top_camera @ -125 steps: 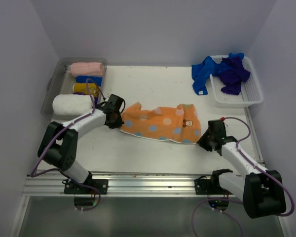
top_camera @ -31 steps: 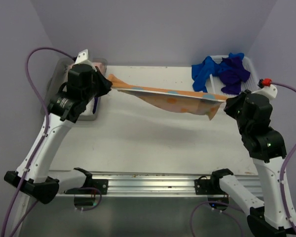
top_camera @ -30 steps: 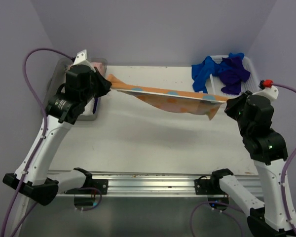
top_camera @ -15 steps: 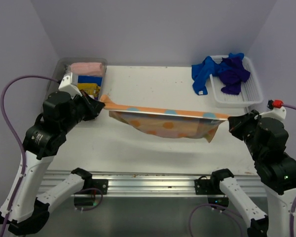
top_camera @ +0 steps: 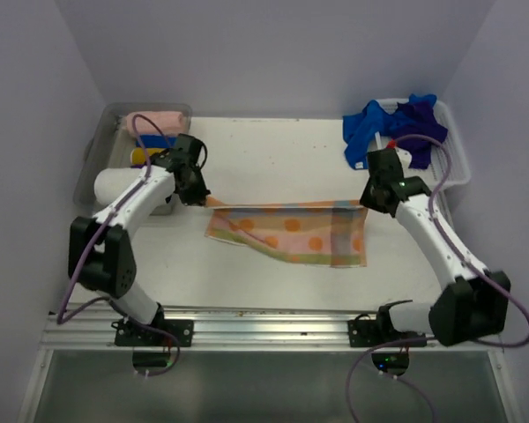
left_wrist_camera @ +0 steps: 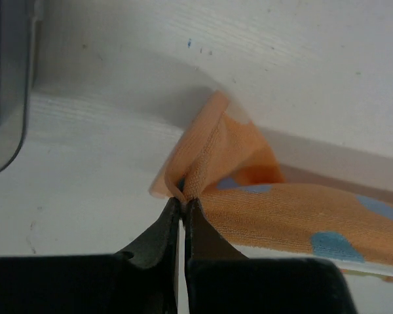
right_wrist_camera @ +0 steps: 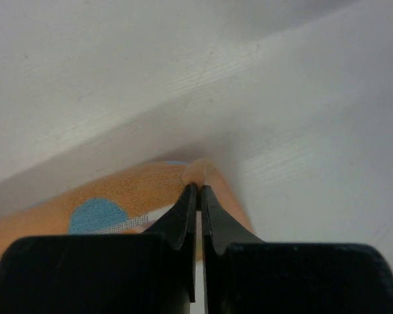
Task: Roll the towels
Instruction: Flatten the towel
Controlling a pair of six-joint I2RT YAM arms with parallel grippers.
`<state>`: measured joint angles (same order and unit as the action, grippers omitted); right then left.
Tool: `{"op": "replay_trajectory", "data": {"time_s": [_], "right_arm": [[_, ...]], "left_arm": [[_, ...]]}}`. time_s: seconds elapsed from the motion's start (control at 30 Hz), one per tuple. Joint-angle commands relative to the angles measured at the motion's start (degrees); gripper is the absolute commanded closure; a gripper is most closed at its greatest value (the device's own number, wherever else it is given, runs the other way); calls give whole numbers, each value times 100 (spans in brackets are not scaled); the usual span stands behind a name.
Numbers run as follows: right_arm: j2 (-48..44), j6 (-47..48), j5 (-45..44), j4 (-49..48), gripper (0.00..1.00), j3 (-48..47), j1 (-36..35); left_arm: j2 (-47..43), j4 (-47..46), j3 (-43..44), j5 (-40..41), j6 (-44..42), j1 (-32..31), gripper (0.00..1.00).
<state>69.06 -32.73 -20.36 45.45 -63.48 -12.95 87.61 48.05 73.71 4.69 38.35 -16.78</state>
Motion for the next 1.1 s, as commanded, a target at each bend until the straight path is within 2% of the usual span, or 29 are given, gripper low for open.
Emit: {"op": "replay_trajectory", "data": {"time_s": [0.0,0.07,0.2,0.43,0.67,0.8,0.93,1.07], "right_arm": [[1054,504,-522,-1037,100,-382,135],[1486,548,-504,-1222,100,-655,179],[2129,531,-443,-1451,100,-920,310],[2217,522,-372,-1592,100,-982,688],[1630,539,-91,-1601,100,-613,1102],[831,566,119,-1399,100,-350,1102],[-215,408,383,-1031,100,-173,1102],[-1007,451,393,-503,100,-366,1102]], "left_arm": [[940,-349,459,129,-293,148,100],[1396,-428,679,-11,-310,148,100],[1662,-621,829,-82,-258,157,100],[1943,-876,1118,-328,-336,219,100],[1883,-833,1330,-434,-468,219,100],[1102,-753,857,-442,-548,219,100],[-336,-920,338,-855,-609,219,100],[-1333,-894,91,-961,-653,219,100]]}}
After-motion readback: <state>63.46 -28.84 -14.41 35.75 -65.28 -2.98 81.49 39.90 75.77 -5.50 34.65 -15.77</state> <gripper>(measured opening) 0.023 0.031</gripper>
